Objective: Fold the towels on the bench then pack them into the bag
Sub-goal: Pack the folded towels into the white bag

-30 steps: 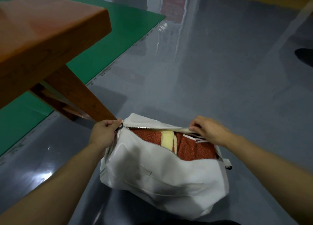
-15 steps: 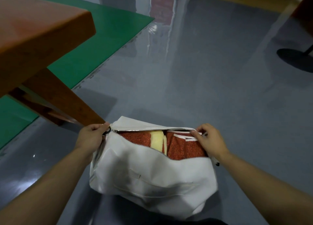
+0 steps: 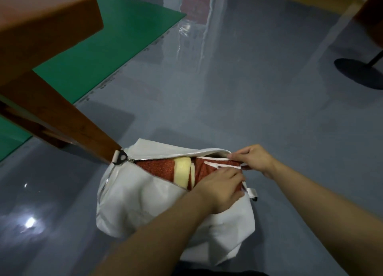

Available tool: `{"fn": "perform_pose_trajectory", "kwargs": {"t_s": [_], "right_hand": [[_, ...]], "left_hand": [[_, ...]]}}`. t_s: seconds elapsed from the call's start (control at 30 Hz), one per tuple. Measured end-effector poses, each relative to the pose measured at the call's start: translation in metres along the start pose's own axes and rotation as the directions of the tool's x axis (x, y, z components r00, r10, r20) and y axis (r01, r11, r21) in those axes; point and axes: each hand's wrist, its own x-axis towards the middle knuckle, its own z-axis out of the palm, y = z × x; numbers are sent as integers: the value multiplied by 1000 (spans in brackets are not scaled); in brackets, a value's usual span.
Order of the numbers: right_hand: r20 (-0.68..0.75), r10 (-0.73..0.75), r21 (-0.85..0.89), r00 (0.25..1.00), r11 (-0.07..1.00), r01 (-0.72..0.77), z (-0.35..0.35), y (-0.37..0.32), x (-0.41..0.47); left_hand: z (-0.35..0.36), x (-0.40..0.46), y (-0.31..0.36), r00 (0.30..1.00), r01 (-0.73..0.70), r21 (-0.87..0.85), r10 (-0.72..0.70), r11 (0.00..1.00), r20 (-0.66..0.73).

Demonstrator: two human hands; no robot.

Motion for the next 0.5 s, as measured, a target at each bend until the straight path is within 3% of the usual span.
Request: {"fn": "perform_pose_trajectory", "kwargs": {"t_s": [0.17,0.3,0.4,0.5], "right_hand": [[9,-5,-35,1000,999,5,-20,11,4],[178,24,-165,984,986,6,-21,21,2],[254,0,-187,967,981,49,-8,31,-7],[247,-26,-116,969,992,56,4,42,-19]], "left_hand": [[39,-6,-26,990,106,84,-113,991,86],[20,5,-19,958,179,-81,-155,980,243],[12,0,-14,965,163,-147,-126,976,232],[8,-12,-11,967,130,-50,-115,990,228]]}}
